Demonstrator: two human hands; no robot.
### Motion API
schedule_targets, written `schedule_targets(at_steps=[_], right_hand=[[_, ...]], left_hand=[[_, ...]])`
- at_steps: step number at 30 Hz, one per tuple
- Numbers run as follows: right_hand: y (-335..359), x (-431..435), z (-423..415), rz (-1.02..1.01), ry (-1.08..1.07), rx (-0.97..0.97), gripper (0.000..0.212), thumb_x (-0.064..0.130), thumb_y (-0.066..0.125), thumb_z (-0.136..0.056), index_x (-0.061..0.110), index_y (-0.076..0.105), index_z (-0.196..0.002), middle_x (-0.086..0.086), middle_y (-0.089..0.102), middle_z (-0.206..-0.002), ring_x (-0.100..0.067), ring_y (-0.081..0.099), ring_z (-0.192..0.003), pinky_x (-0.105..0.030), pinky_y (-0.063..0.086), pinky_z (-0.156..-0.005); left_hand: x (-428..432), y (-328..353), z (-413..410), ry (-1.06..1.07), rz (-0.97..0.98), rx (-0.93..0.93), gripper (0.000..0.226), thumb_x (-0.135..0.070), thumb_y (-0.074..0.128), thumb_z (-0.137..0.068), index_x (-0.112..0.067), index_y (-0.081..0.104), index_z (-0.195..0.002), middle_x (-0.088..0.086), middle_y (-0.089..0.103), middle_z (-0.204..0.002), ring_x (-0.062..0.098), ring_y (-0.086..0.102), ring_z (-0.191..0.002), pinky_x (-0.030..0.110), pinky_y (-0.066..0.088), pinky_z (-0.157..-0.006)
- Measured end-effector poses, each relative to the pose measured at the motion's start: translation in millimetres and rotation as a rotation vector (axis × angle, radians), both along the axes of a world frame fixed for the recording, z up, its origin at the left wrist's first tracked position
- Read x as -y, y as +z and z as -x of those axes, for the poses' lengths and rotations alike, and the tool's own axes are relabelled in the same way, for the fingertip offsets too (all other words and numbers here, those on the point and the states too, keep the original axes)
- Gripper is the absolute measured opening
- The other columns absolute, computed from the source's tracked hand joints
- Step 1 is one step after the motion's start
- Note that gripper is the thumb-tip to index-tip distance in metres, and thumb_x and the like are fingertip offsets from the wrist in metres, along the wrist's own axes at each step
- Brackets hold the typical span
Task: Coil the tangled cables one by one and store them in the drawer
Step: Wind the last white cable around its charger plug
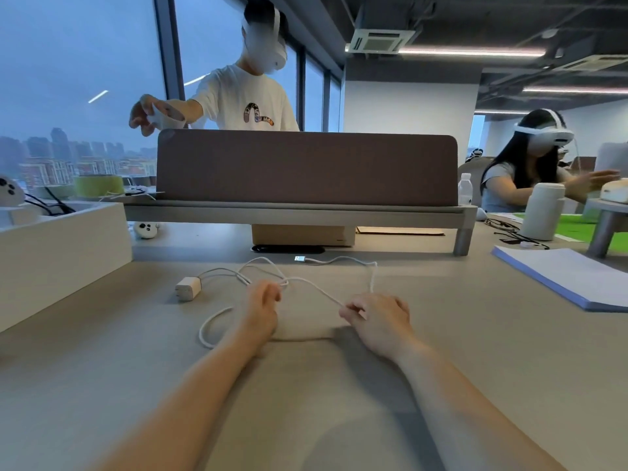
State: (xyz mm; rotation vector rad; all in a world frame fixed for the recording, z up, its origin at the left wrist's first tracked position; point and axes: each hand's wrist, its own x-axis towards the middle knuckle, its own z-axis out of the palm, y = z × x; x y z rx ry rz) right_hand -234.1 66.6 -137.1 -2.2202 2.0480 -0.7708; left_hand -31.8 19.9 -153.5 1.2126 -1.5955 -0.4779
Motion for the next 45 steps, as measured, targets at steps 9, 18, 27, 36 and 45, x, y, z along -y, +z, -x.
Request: schedule_targets(at_steps=[9,18,27,36,45], right_hand=[[8.3,-5.7,-38.5,-0.106,0.037,1.014,0.028,0.019,0.041,-0.101,0.007,0.060,-0.084,-0.012,0.069,-0.078,-0.022,0.068,-0.075,-0.034,0.058,-0.068],[27.8,-19.0,-37.6,-0.056,0.159,1.605,0.028,0.020,0.037,-0.103,0.003,0.056,-0.092,-0.009,0.059,-0.067,-0.012,0.060,-0.051,-0.017,0.048,-0.046],[4.5,6.4,-1.9,0.227,-0.391,0.772,0.025,0.019,0.042,-0.099,0.019,0.063,-0.114,-0.008,0.052,-0.111,-0.027,0.051,-0.100,-0.034,0.041,-0.084],[0.4,-3.4,-38.8,0.410,-0.006,-0.001,0.056,0.062,0.022,-0.092,0.030,0.064,-0.075,0.016,0.063,-0.079,-0.005,0.057,-0.091,-0.039,0.007,-0.113],[8.0,-3.3,-40.1,0.198,0.206,1.019,0.031,0.028,0.037,-0.102,0.008,0.061,-0.095,-0.010,0.069,-0.087,-0.016,0.069,-0.079,-0.025,0.055,-0.071]], left_hand=[[-19.3,11.8,2.6,0.133,0.303,0.234,0.014,-0.018,0.056,-0.092,-0.020,0.059,-0.106,-0.004,0.048,-0.107,0.015,0.047,-0.101,0.028,0.036,-0.087],[-32.0,-0.2,19.7,-0.405,-0.043,0.391,0.011,-0.034,0.057,-0.089,-0.041,0.058,-0.081,-0.021,0.067,-0.073,-0.003,0.060,-0.084,0.032,0.039,-0.102],[-33.9,3.0,19.9,-0.365,0.147,0.599,0.024,-0.034,0.049,-0.090,-0.023,0.070,-0.093,-0.003,0.068,-0.094,0.017,0.059,-0.094,0.033,0.043,-0.089],[-38.1,6.5,28.1,-0.407,-0.008,0.154,0.021,-0.012,0.049,-0.097,-0.029,0.058,-0.090,-0.005,0.064,-0.087,0.002,0.063,-0.079,0.026,0.050,-0.076],[-33.1,5.1,22.8,-0.388,-0.214,0.022,0.013,-0.020,0.058,-0.093,-0.022,0.054,-0.081,-0.005,0.061,-0.063,0.010,0.058,-0.062,0.034,0.051,-0.069]])
